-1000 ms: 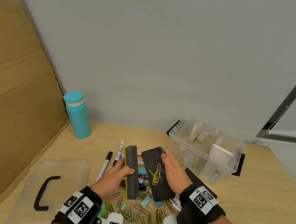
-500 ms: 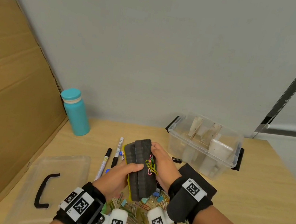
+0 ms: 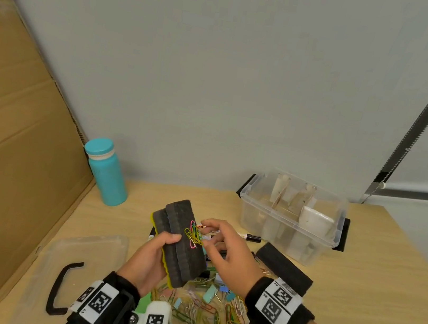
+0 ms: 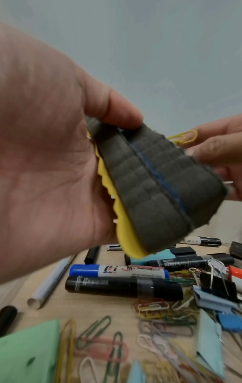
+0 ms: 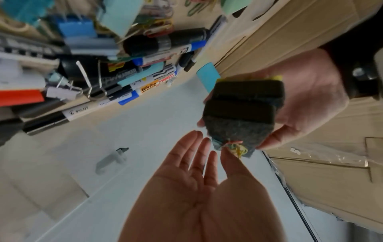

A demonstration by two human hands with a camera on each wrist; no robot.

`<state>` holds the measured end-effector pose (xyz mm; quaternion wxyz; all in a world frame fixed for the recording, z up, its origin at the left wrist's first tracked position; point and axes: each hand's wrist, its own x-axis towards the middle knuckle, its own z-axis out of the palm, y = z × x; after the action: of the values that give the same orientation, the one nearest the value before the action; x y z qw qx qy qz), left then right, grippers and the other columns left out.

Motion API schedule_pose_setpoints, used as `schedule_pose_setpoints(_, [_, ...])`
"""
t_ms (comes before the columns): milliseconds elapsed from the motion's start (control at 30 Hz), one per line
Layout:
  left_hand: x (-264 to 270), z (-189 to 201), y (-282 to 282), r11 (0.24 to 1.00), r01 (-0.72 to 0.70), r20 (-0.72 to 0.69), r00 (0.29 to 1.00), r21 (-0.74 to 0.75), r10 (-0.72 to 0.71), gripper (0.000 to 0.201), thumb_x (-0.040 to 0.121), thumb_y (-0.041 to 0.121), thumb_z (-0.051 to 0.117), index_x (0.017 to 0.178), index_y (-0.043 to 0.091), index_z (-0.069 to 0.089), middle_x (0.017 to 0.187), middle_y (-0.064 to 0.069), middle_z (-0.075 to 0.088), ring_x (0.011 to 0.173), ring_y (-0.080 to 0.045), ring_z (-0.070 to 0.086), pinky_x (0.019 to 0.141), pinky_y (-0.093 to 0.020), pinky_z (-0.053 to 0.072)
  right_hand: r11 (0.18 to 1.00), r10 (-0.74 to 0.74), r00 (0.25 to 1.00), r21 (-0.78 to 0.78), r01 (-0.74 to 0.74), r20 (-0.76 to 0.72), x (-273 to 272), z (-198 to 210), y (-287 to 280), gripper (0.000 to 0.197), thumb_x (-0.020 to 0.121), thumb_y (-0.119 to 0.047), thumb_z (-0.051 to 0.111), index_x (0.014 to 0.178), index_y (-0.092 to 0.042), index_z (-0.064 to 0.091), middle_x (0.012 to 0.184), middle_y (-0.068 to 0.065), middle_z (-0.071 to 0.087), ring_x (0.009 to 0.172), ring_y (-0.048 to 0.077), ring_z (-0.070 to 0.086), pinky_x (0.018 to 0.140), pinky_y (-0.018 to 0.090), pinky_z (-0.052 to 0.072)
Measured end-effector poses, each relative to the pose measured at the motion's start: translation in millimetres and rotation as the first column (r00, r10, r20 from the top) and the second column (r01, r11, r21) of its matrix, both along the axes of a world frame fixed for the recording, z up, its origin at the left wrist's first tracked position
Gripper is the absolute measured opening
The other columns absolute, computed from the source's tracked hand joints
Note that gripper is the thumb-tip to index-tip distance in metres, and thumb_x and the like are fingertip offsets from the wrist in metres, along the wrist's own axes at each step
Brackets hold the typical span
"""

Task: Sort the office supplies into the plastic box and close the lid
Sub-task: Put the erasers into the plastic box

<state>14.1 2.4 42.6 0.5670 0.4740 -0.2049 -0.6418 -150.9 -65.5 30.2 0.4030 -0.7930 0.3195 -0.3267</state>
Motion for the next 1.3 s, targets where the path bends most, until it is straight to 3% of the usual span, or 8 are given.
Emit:
schedule_pose_setpoints(200, [-9, 7, -1, 1.000, 0.003, 0.031, 1.000, -0.016, -0.003, 0.042, 0.072, 0.020, 0.056, 0.111, 0.008, 0.062, 0.106, -0.012, 0.072, 0.101, -0.029, 0.065, 0.086, -0.044, 0.050, 0.995, -0.093, 0.996, -0.029, 0.093, 0.002, 3, -7, -9, 0.009, 0.090, -0.012, 0.058, 0.096, -0.019, 0.058, 0.084, -0.007, 0.055, 0.071, 0.003, 0.051, 0.066, 0.011, 0.043])
schedule_pose_setpoints(433, [0, 4, 3, 0.996, -0.086, 0.065, 0.994, 0.005, 0.085, 0.022, 0.093, 0.014, 0.046, 0.109, 0.009, 0.060, 0.097, -0.007, 0.073, 0.094, -0.025, 0.066, 0.078, -0.039, 0.051, 0.991, -0.029, 0.910, -0.128, -0.027, -0.414, -26, -27, -8, 0.006, 0.091, -0.018, 0.057, 0.091, -0.024, 0.054, 0.083, -0.009, 0.054, 0.066, 0.001, 0.047, 0.060, 0.012, 0.039])
schedule_pose_setpoints(633, [4, -5, 9, 0.989, -0.148, 0.052, 0.988, 0.022, 0.146, 0.029, 0.092, 0.015, 0.048, 0.119, 0.010, 0.056, 0.113, -0.013, 0.067, 0.095, -0.027, 0.068, 0.080, -0.043, 0.051, 0.986, -0.047, 0.748, -0.150, -0.071, -0.663, -37, -28, -7, 0.007, 0.090, -0.018, 0.052, 0.092, -0.021, 0.058, 0.094, -0.006, 0.056, 0.087, 0.016, 0.056, 0.073, 0.027, 0.046])
schedule_pose_setpoints(733, [6, -5, 13, 0.991, -0.136, 0.067, 0.989, 0.019, 0.134, 0.025, 0.093, 0.016, 0.047, 0.116, 0.013, 0.057, 0.103, -0.008, 0.073, 0.092, -0.024, 0.069, 0.079, -0.042, 0.051, 0.977, -0.053, 0.628, -0.169, -0.127, -0.776, -38, -24, -7, 0.026, 0.094, -0.021, 0.049, 0.119, -0.023, 0.057, 0.123, 0.000, 0.052, 0.110, 0.020, 0.049, 0.089, 0.031, 0.044])
schedule_pose_setpoints(800, [7, -4, 14, 0.991, -0.132, 0.068, 0.989, 0.033, 0.130, 0.027, 0.093, 0.017, 0.047, 0.117, 0.011, 0.057, 0.108, -0.010, 0.071, 0.098, -0.026, 0.067, 0.079, -0.043, 0.050, 0.968, -0.063, 0.675, -0.209, -0.138, -0.735, -35, -14, -2, 0.037, 0.096, -0.027, 0.047, 0.133, -0.025, 0.047, 0.133, -0.003, 0.046, 0.119, 0.018, 0.044, 0.098, 0.033, 0.042])
schedule_pose_setpoints(933, [7, -6, 15, 0.992, -0.109, 0.079, 0.991, 0.058, 0.105, 0.032, 0.091, 0.018, 0.049, 0.121, 0.009, 0.056, 0.122, -0.016, 0.063, 0.109, -0.032, 0.061, 0.087, -0.048, 0.049, 0.950, -0.045, 0.880, -0.292, -0.109, -0.474, -15, 13, 17, 0.032, 0.096, -0.034, 0.047, 0.127, -0.025, 0.049, 0.126, -0.008, 0.051, 0.114, 0.009, 0.049, 0.093, 0.026, 0.044])
schedule_pose_setpoints(1133, [6, -1, 17, 0.997, -0.056, 0.064, 0.997, 0.049, 0.053, 0.034, 0.092, 0.016, 0.048, 0.123, 0.004, 0.055, 0.122, -0.021, 0.062, 0.103, -0.035, 0.063, 0.085, -0.048, 0.051, 0.990, 0.009, 0.948, -0.129, -0.053, -0.319, 18, 12, 27, 0.023, 0.092, -0.024, 0.055, 0.115, -0.022, 0.053, 0.099, -0.008, 0.055, 0.083, 0.006, 0.051, 0.073, 0.017, 0.043])
schedule_pose_setpoints(1300, [19, 1, 19, 0.999, -0.032, 0.048, 0.998, 0.034, 0.030, 0.033, 0.092, 0.018, 0.049, 0.122, 0.007, 0.056, 0.118, -0.018, 0.065, 0.104, -0.032, 0.063, 0.085, -0.047, 0.051, 0.999, -0.007, 0.952, 0.046, 0.022, -0.305, 23, 9, 31, 0.011, 0.085, -0.009, 0.055, 0.093, -0.017, 0.055, 0.082, -0.003, 0.054, 0.070, 0.010, 0.051, 0.068, 0.027, 0.048])
